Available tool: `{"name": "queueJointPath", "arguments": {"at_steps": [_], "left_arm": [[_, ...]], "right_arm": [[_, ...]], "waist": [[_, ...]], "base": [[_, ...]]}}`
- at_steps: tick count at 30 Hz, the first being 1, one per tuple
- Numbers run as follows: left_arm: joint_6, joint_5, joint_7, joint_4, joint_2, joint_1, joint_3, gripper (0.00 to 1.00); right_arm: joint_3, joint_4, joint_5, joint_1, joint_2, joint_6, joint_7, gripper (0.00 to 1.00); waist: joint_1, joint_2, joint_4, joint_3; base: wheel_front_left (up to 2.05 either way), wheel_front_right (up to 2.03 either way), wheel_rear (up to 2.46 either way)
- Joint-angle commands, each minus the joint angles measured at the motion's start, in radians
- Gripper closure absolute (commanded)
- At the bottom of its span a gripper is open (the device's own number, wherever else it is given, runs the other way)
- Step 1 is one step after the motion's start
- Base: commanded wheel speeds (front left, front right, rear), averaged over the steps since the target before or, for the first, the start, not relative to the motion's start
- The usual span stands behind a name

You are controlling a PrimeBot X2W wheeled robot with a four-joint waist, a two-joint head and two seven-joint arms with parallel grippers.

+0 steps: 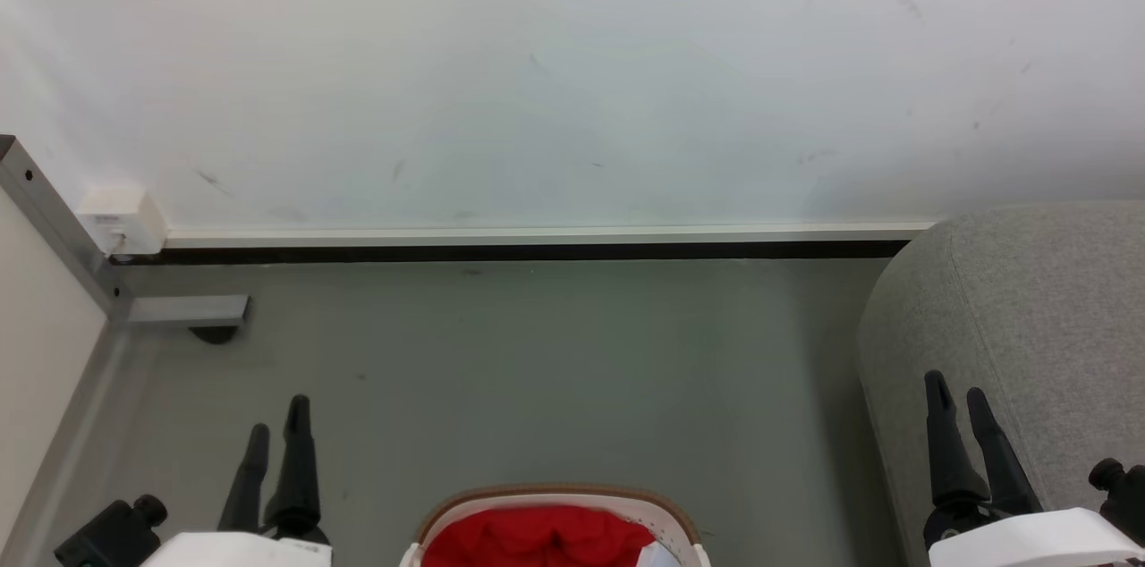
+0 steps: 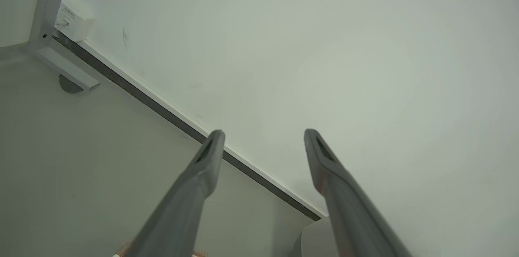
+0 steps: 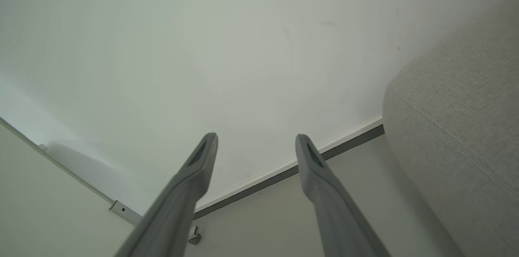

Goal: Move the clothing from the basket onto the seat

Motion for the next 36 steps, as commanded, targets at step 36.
{"name": "queueJointPath", "arguments": {"at_steps": [36], "left_arm": [[0.021, 0.419, -0.103, -0.039, 0.012, 0.024, -0.003, 0.00]], "right_arm": [[0.014, -0.023, -0.391, 0.004, -0.013, -0.001, -0.102, 0.00]], "waist": [[0.0000, 0.0000, -0.010, 0.004]], "base": [[0.00, 0.00, 0.00]]}}
